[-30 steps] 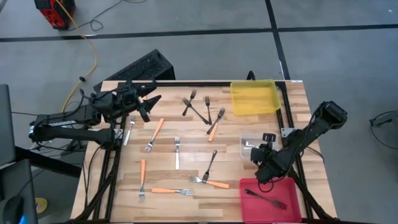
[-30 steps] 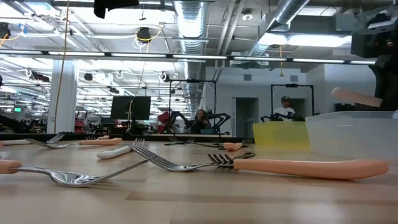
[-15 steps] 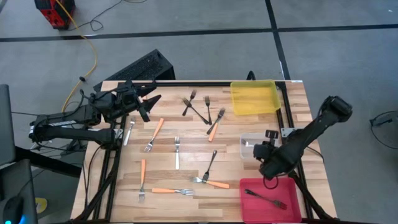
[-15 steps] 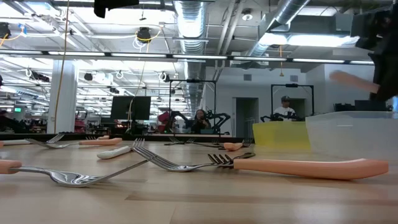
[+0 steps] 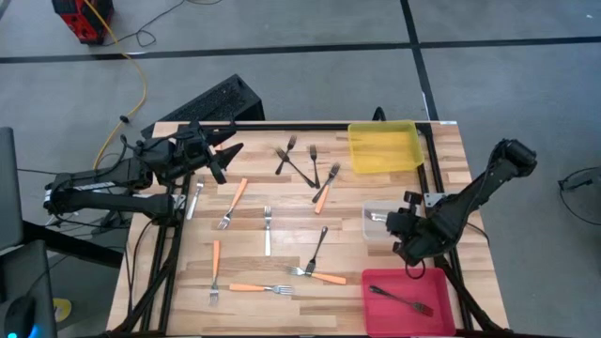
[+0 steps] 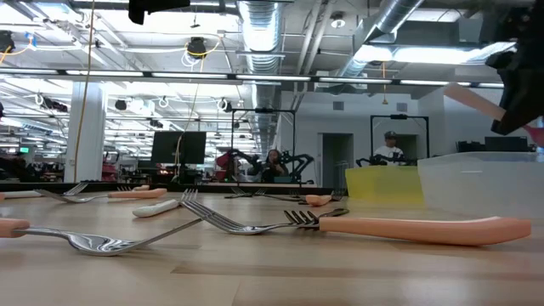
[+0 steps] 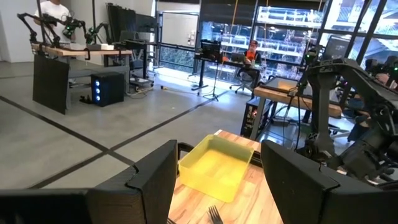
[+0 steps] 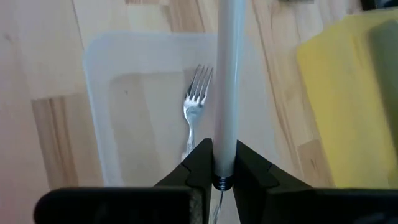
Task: Sort silverware by color (type)
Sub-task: Put the white fork into the transparent bin
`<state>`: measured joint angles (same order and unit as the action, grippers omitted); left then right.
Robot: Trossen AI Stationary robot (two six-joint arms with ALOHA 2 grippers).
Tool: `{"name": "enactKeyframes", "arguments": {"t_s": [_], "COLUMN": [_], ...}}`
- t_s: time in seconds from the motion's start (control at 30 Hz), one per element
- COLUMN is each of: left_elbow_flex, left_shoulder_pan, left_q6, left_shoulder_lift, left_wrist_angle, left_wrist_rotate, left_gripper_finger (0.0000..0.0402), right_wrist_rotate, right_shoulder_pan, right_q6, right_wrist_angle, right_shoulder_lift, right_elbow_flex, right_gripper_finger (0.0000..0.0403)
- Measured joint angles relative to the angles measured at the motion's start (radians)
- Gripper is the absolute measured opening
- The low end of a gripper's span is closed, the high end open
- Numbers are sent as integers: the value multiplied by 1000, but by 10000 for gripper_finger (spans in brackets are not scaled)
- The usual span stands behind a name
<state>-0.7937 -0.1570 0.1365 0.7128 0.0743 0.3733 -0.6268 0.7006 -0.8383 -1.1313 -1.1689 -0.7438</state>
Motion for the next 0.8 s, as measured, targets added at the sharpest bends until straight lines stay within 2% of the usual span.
{"name": "enactKeyframes", "arguments": {"t_s": [0.43, 0.8], "left_elbow_flex": [0, 0], "left_shoulder_pan": [0, 0], "left_q6": [-1, -2], "left_shoulder_lift": [0, 0], "left_wrist_angle": [-11, -12], "left_wrist_rotate": [0, 7], "left_gripper_finger": [214, 214], "right_wrist_rotate": [25, 64], "right_shoulder_pan": [-1, -1], "right_q6": [-2, 1], "right_wrist_angle": [103, 137], "right_shoulder_lift": [97, 98], "right_elbow_flex": [106, 145], "right_gripper_finger": [73, 74]}}
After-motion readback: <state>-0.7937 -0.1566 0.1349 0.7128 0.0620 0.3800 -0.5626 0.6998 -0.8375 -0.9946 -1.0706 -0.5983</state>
